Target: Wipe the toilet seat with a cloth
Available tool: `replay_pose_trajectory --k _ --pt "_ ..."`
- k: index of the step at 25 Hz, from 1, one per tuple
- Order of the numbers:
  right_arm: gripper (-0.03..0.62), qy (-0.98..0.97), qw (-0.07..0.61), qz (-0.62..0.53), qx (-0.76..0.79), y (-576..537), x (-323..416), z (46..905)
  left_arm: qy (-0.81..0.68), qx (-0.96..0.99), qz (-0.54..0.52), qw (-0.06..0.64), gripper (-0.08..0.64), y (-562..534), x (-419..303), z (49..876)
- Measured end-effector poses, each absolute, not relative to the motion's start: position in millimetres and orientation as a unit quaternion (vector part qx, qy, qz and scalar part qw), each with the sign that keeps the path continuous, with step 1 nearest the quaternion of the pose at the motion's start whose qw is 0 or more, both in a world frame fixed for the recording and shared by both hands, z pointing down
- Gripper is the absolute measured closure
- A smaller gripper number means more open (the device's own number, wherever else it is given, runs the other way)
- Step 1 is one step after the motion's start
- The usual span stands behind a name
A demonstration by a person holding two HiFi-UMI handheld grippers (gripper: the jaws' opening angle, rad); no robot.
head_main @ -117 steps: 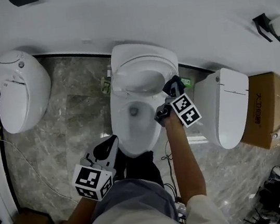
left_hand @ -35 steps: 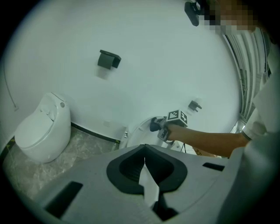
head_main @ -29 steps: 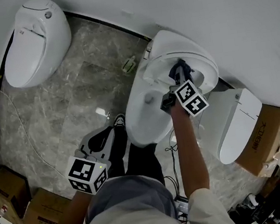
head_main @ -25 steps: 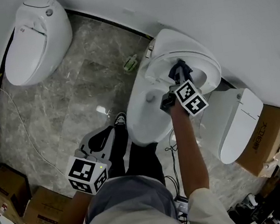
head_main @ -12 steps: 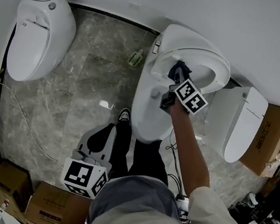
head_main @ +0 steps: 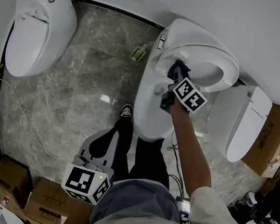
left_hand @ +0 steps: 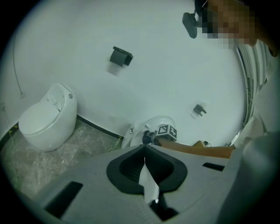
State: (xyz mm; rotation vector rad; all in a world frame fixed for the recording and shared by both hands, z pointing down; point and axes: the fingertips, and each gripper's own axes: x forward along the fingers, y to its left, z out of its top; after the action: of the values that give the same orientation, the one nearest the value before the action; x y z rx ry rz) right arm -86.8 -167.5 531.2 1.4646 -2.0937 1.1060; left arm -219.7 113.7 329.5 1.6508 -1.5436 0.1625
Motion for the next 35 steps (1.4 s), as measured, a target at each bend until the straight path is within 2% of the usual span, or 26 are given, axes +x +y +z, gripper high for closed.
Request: replay_pose_trajectory --k 14,35 --pt "0.506 -0.744 0.231 0.368 0.508 -149.0 -93.3 588.8 -0.619 0.644 0.074 0.444 0.551 125.9 -220.2 356.0" --pt "0.506 -0.684 0.197 0.438 0.549 -134.2 -74.6 664.1 -0.597 0.634 0.121 0.476 0.551 143.6 -202.8 393.6"
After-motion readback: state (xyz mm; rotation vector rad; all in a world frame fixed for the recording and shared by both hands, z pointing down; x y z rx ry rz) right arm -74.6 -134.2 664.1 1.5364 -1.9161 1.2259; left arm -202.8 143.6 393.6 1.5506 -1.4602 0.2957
